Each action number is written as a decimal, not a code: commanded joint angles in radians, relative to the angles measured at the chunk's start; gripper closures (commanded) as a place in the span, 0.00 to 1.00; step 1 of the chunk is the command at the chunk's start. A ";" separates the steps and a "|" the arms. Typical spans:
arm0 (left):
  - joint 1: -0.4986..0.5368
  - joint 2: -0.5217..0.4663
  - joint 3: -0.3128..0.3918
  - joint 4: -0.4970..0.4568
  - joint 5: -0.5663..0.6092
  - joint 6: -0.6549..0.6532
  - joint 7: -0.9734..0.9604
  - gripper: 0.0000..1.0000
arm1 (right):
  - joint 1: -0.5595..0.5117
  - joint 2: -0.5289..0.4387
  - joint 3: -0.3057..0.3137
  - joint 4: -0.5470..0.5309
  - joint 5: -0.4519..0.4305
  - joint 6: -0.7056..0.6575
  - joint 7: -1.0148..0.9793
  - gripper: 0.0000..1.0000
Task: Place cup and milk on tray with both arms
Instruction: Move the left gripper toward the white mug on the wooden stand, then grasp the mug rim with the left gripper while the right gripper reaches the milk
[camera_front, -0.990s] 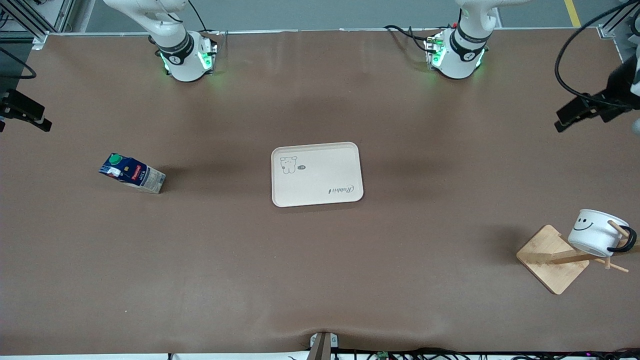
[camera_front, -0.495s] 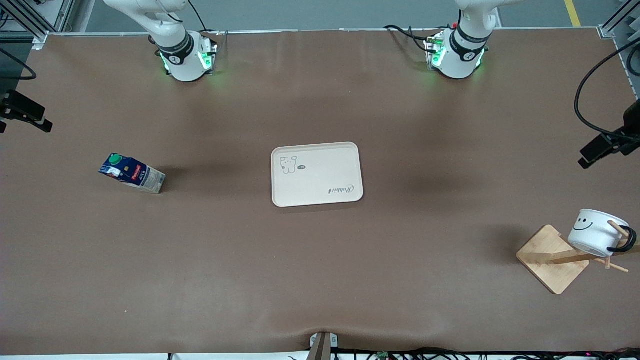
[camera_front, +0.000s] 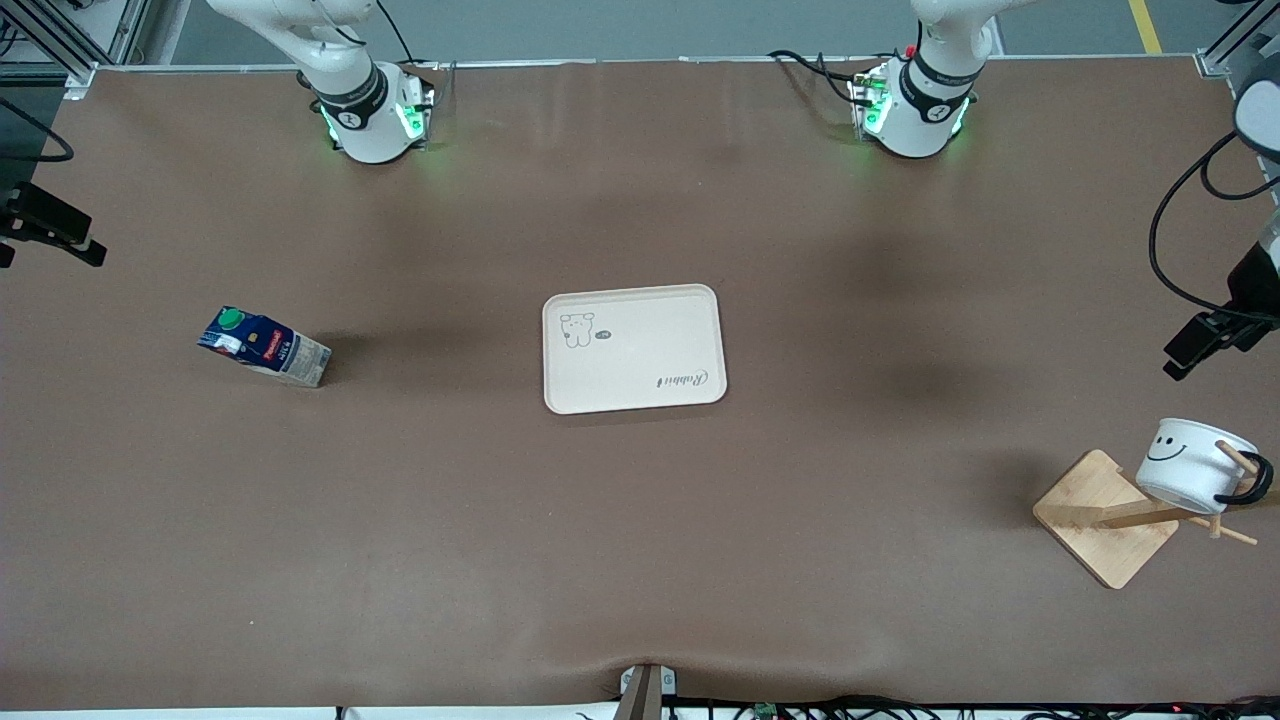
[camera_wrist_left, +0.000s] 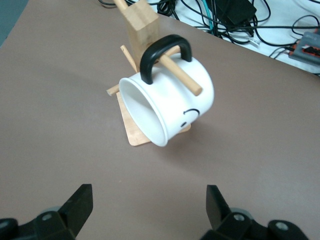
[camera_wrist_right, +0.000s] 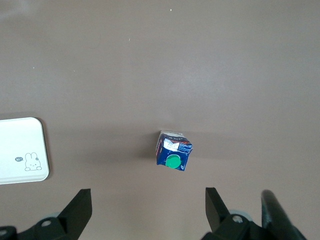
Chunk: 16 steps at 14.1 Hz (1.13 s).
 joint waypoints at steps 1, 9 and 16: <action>0.016 0.032 -0.010 -0.055 0.000 0.140 0.002 0.00 | -0.012 0.011 0.002 0.023 0.014 -0.006 -0.004 0.00; 0.016 0.167 -0.010 -0.015 0.012 0.275 0.031 0.12 | -0.026 0.061 0.000 0.015 0.030 0.024 -0.015 0.00; 0.019 0.219 -0.010 0.053 0.014 0.277 0.121 0.36 | -0.062 0.179 0.000 -0.005 0.026 0.038 -0.001 0.00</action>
